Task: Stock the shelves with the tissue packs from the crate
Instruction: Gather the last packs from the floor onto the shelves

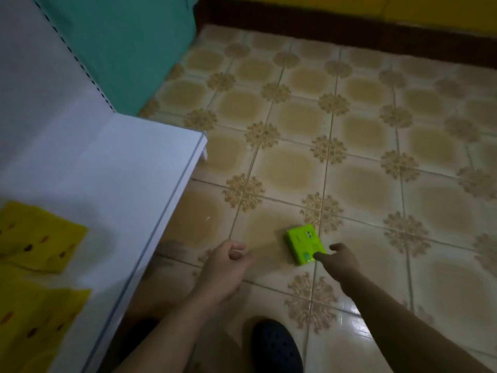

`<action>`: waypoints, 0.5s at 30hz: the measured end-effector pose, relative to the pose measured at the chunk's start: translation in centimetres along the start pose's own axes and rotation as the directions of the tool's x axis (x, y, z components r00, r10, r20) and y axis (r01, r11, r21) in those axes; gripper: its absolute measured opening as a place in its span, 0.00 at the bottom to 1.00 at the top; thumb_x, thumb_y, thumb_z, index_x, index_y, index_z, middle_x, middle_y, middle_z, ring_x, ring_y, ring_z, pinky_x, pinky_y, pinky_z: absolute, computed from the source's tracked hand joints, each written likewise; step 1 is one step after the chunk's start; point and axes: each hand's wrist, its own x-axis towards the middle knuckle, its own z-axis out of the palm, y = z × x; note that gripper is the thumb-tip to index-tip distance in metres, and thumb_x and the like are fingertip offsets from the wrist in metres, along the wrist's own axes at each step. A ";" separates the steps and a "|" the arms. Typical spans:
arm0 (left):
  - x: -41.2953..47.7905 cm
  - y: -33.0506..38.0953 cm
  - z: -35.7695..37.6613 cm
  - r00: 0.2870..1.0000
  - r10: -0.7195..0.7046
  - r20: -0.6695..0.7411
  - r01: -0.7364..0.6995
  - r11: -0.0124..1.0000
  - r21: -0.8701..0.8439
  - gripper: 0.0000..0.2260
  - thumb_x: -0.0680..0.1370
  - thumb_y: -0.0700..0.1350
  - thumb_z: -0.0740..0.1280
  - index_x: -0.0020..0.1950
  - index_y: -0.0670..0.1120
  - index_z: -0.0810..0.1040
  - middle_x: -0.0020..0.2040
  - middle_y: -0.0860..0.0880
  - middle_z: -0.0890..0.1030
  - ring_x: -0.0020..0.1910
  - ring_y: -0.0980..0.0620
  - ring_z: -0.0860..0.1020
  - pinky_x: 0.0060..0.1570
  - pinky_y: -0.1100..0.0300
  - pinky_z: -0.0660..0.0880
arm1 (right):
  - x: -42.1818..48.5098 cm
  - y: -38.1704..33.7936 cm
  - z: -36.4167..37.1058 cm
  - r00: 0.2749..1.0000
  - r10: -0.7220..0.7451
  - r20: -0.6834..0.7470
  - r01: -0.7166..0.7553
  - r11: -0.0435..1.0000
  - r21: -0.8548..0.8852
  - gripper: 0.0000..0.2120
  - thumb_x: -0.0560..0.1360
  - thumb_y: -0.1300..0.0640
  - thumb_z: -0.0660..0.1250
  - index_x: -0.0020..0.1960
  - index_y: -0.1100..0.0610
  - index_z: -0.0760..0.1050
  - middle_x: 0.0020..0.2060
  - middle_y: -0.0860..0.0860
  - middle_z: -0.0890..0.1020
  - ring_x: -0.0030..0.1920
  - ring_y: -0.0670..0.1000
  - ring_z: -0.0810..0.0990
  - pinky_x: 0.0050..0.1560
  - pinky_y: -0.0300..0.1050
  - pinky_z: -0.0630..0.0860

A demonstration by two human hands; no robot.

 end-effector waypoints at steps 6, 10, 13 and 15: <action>7.0 -5.6 1.2 0.991 -0.131 0.021 0.133 0.984 -0.119 0.13 0.75 0.52 0.70 0.58 0.52 0.77 0.54 0.50 0.81 0.53 0.50 0.80 0.54 0.52 0.77 | 8.4 2.7 6.4 0.998 -0.052 -0.027 0.034 0.893 -0.448 0.44 0.65 0.39 0.76 0.71 0.59 0.61 0.63 0.62 0.70 0.64 0.64 0.69 0.62 0.57 0.70; 8.5 -7.8 0.7 0.981 -0.188 0.051 0.193 0.970 -0.148 0.10 0.78 0.49 0.69 0.58 0.52 0.77 0.52 0.51 0.81 0.51 0.51 0.80 0.52 0.54 0.78 | 11.4 3.3 9.2 0.987 -0.122 -0.106 0.055 0.870 -0.489 0.57 0.60 0.37 0.78 0.76 0.56 0.49 0.68 0.62 0.65 0.69 0.64 0.65 0.66 0.59 0.65; 8.5 -9.2 0.1 0.982 -0.184 0.049 0.189 0.973 -0.130 0.08 0.78 0.50 0.68 0.56 0.54 0.77 0.51 0.53 0.82 0.50 0.54 0.81 0.50 0.57 0.79 | 11.9 3.4 10.0 0.992 -0.092 -0.088 0.037 0.871 -0.490 0.55 0.61 0.40 0.78 0.74 0.59 0.51 0.64 0.63 0.68 0.66 0.64 0.67 0.63 0.57 0.68; 7.8 -8.9 -0.3 0.983 -0.182 0.036 0.185 0.975 -0.124 0.08 0.78 0.51 0.68 0.55 0.54 0.77 0.50 0.52 0.82 0.50 0.54 0.81 0.52 0.55 0.79 | 10.6 3.0 9.7 0.995 -0.074 -0.067 0.036 0.894 -0.446 0.52 0.62 0.40 0.78 0.73 0.60 0.53 0.63 0.63 0.69 0.65 0.64 0.68 0.62 0.55 0.69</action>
